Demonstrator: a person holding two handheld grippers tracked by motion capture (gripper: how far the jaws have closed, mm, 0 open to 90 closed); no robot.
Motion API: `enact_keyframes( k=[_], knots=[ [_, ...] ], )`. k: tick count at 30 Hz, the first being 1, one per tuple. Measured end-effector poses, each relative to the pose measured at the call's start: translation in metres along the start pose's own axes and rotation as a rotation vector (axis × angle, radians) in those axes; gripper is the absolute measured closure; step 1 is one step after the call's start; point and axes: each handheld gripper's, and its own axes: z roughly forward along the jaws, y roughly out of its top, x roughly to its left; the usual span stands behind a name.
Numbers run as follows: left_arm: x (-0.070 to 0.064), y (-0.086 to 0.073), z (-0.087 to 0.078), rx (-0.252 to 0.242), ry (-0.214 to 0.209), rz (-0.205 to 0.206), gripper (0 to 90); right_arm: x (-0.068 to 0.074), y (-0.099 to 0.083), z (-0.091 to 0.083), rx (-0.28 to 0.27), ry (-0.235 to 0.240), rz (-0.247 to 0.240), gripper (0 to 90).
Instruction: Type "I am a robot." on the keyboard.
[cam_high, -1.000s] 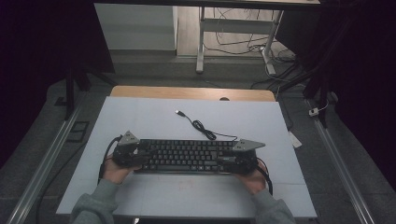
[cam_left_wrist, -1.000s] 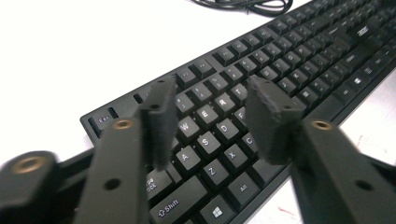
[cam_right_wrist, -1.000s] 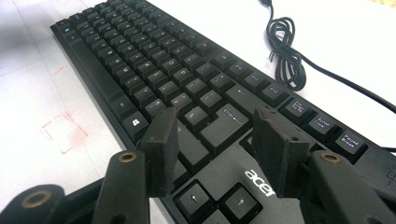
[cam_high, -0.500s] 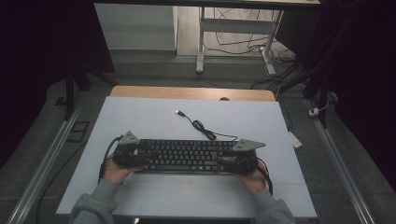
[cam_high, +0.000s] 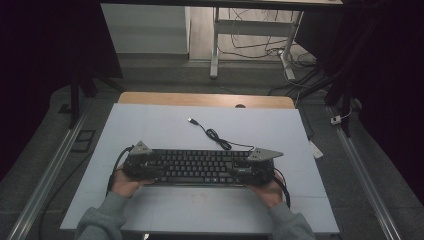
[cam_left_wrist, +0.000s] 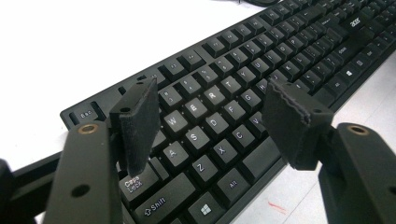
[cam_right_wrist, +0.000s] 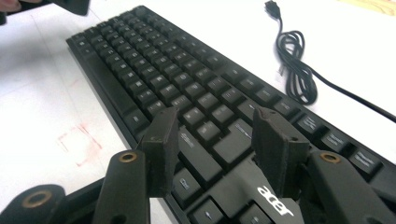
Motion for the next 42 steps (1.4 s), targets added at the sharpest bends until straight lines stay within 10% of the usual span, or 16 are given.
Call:
enact_keyframes(
  k=[18, 42],
  knots=[
    [-0.003, 0.0, 0.005, 0.024, -0.002, 0.014, 35.4, 0.014, 0.015, 0.014, 0.013, 0.077, -0.026, 89.4],
    [-0.005, 0.0, 0.007, 0.039, 0.002, 0.026, 35.0, 0.038, 0.028, 0.063, 0.084, 0.111, -0.059, 89.6]
  ],
)
